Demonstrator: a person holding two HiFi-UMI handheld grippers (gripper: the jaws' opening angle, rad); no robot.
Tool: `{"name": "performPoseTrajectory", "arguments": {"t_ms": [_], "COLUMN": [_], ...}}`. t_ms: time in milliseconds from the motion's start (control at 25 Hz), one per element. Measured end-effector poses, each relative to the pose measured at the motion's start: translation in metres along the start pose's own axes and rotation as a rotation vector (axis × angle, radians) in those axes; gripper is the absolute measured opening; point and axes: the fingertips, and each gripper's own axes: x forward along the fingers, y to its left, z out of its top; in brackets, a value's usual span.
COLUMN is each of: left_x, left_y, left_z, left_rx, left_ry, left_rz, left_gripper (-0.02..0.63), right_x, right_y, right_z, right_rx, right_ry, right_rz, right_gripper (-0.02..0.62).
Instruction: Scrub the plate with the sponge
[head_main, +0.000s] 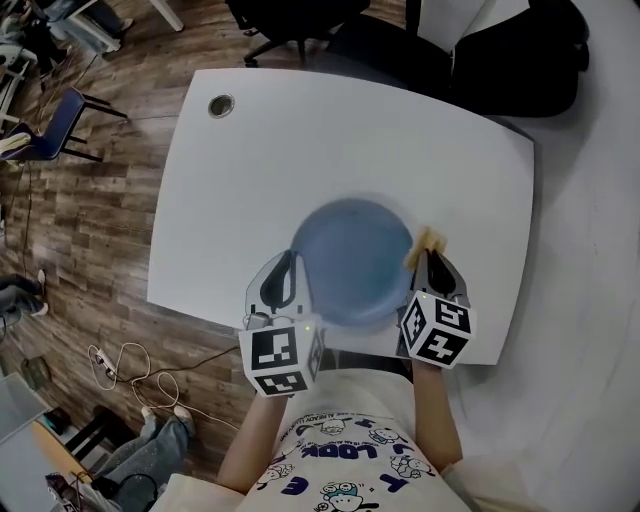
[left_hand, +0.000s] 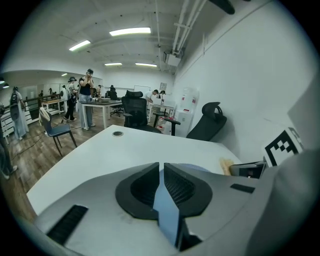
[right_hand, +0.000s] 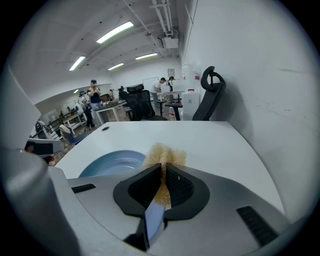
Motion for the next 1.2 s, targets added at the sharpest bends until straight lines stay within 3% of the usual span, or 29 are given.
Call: {"name": "performPoseTrajectory", "arguments": {"t_ms": [320,720,1200], "left_x": [-0.005,0.007,0.024], "left_y": [0.03,0.04,0.039], "left_z": [-0.024,-0.065,-0.092], "left_rx": [-0.093,-0.184,-0.209], "left_ry": [0.055,0.156,0.237], "left_rz": [0.067,0.071,0.066], "left_gripper": [0.012,0.014,0.035], "right_x": [0.013,0.027,0.035], "right_y": [0.047,0.073,0.084], "right_z": [0.001,-0.012,-0.02], "right_rx": [-0.086,-0.153,-0.182], "right_ry": [0.033,0.078,0.108], "right_rz": [0.101,0.169,0.211], "right_gripper": [0.044,0.044,0.044]}}
